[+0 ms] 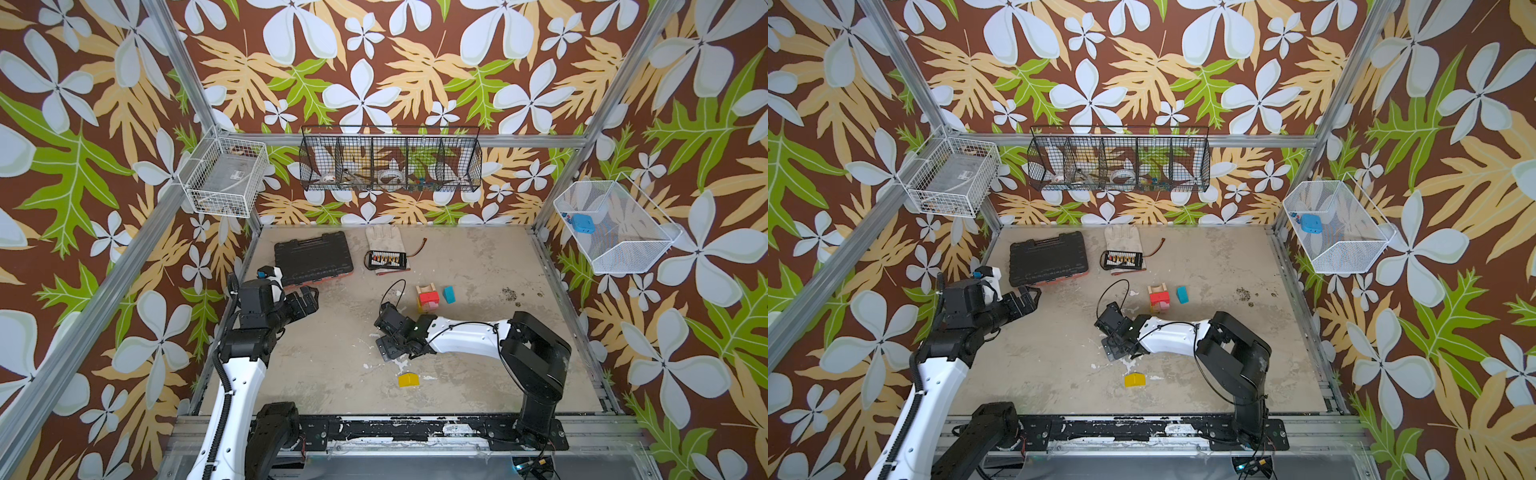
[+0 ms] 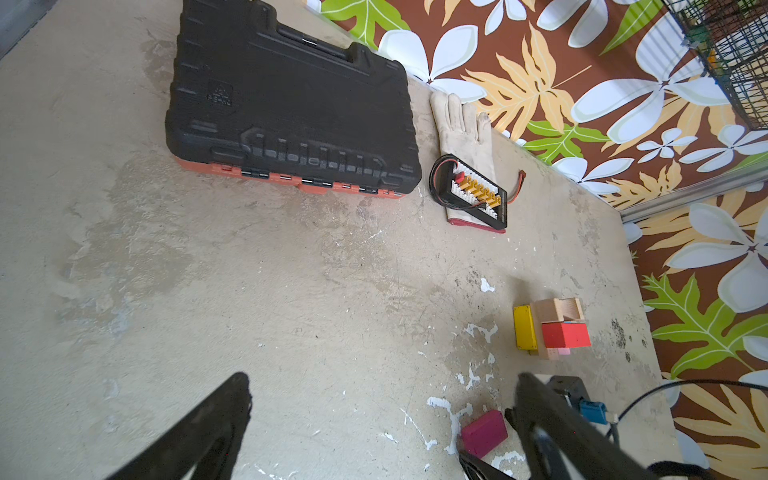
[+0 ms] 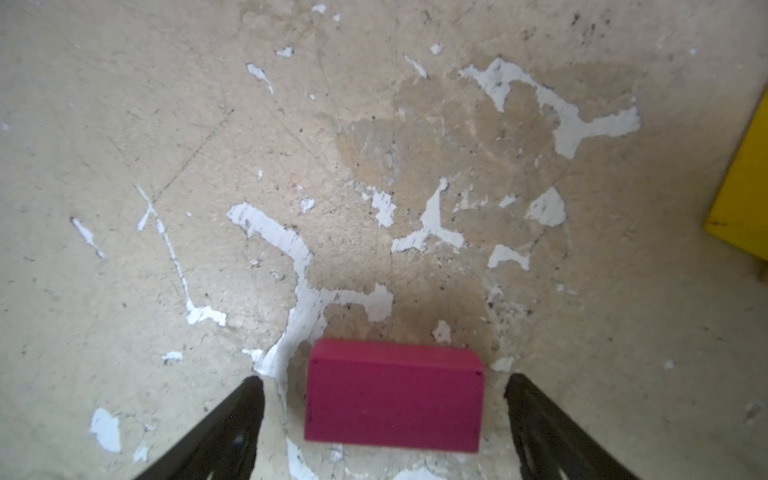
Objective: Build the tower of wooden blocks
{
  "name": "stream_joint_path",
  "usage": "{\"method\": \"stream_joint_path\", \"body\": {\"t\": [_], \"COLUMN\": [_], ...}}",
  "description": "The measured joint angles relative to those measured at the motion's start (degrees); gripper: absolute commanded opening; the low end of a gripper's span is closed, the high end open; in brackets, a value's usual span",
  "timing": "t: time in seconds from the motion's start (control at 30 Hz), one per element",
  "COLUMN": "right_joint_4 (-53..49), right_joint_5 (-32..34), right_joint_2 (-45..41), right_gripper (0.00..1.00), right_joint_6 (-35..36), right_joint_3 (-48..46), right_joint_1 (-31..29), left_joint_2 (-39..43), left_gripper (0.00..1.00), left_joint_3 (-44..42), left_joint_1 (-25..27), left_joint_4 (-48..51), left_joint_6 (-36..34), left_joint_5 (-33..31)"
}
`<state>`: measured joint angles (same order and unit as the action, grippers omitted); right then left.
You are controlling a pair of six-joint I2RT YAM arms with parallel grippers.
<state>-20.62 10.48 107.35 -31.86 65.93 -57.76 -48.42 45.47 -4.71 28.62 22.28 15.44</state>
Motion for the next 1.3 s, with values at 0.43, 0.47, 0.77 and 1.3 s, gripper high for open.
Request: {"method": "stream_joint_path", "body": {"t": [0.43, 0.47, 0.77, 1.3], "right_joint_4": [-0.6, -1.0, -8.7, -17.4], "right_joint_5": [2.0, 2.1, 7.1, 5.1], "right_joint_2": [0.3, 0.1, -8.1, -6.7], "right_gripper": [0.48, 0.47, 0.38, 0.36], "right_joint_6": [-0.8, -0.8, 2.6, 11.1], "right_joint_3": [-0.2, -0.2, 10.2, 22.6], "right_joint_1": [0.0, 0.0, 0.8, 16.6], "left_joint_2": [0.1, 0.1, 0.4, -3.5], "left_gripper": [1.00, 1.00, 1.00, 1.00], "left_joint_3": [0.0, 0.0, 0.0, -4.5], "left_joint_1": [0.0, 0.0, 0.0, 5.5], "left_joint_4": [0.0, 0.0, 0.0, -6.0], "left_joint_6": [0.0, 0.0, 0.0, -2.6], "left_joint_5": [0.0, 0.0, 0.0, 22.1]}}
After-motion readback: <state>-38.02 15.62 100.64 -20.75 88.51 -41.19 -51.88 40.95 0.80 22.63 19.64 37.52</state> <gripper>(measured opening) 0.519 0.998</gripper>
